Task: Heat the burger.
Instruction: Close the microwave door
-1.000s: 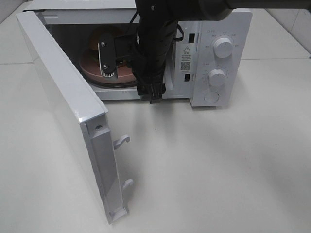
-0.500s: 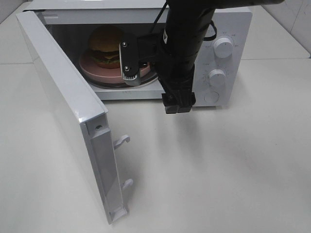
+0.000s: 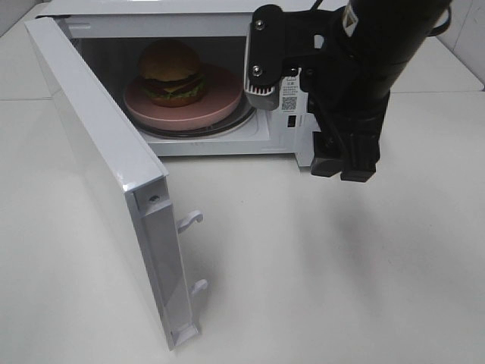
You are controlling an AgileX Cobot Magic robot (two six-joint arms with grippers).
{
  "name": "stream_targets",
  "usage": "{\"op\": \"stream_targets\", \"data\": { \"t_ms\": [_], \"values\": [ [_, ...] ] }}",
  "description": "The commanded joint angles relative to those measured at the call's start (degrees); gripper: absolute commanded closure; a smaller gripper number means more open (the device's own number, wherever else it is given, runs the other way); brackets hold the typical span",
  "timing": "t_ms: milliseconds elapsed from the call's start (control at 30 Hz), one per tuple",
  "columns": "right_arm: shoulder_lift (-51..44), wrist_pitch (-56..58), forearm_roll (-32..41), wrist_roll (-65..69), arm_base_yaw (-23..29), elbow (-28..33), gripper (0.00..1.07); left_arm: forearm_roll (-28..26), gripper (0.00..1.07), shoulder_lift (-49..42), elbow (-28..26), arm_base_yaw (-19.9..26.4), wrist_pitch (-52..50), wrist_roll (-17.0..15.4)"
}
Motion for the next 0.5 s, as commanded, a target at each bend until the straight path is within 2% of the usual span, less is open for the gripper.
{"op": "stream_targets", "data": {
  "t_ms": [33,167,500],
  "values": [
    [-2.64,0.52,0.63,4.87,-1.15,2.23,0.33,-0.40,0.07,-0.17,-0.06,0.06,-0.29,-0.06],
    [-6.36,0.74,0.52,14.84,-4.07,7.10,0.33,-0.40,0.07,-0.17,-0.06,0.06,-0.29,-0.06],
    [-10.77,1.60,1.83,27.16,-11.40,12.26,0.33,-0.40,0.07,-0.17,-0.06,0.06,-0.29,-0.06]
  ]
}}
